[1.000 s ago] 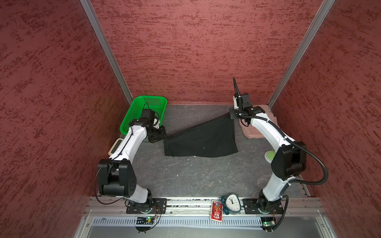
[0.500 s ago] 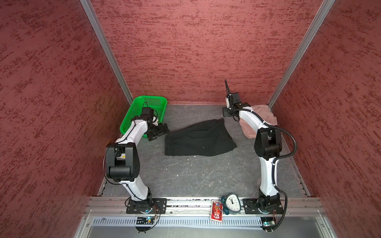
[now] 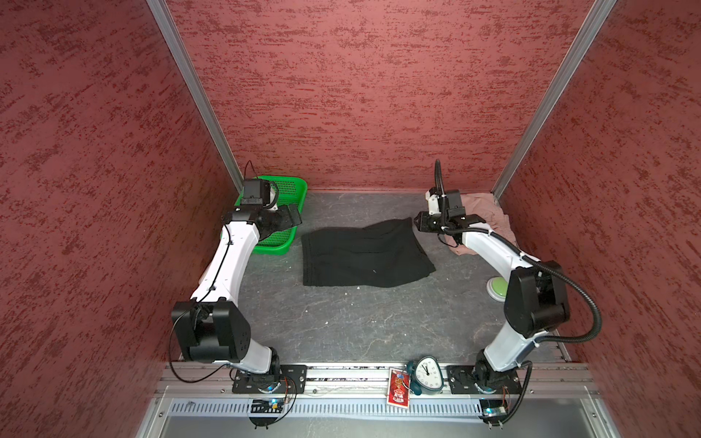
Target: Fold and stack the shorts
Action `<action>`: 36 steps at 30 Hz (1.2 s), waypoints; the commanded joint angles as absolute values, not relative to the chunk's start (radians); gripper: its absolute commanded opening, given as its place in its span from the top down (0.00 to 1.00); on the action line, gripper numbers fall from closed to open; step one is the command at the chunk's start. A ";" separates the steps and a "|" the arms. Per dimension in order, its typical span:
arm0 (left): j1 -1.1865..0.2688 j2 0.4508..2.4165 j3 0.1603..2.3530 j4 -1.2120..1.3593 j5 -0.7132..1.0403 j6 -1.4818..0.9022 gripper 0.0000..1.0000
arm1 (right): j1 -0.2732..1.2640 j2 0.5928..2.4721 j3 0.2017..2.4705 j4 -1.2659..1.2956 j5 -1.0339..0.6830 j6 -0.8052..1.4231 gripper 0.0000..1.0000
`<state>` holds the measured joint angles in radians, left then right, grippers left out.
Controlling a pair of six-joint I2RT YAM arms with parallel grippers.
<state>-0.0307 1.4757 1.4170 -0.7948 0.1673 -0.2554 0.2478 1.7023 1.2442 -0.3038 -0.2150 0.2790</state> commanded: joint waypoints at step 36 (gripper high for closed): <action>-0.362 1.614 1.252 -0.385 0.438 -0.248 0.01 | 0.240 1.244 0.700 -0.087 0.011 0.466 0.66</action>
<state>-0.3782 1.5929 1.2396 -0.4911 0.4393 -0.2733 0.2440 1.1538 0.6323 -0.1619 0.0006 0.5621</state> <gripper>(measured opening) 0.994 0.350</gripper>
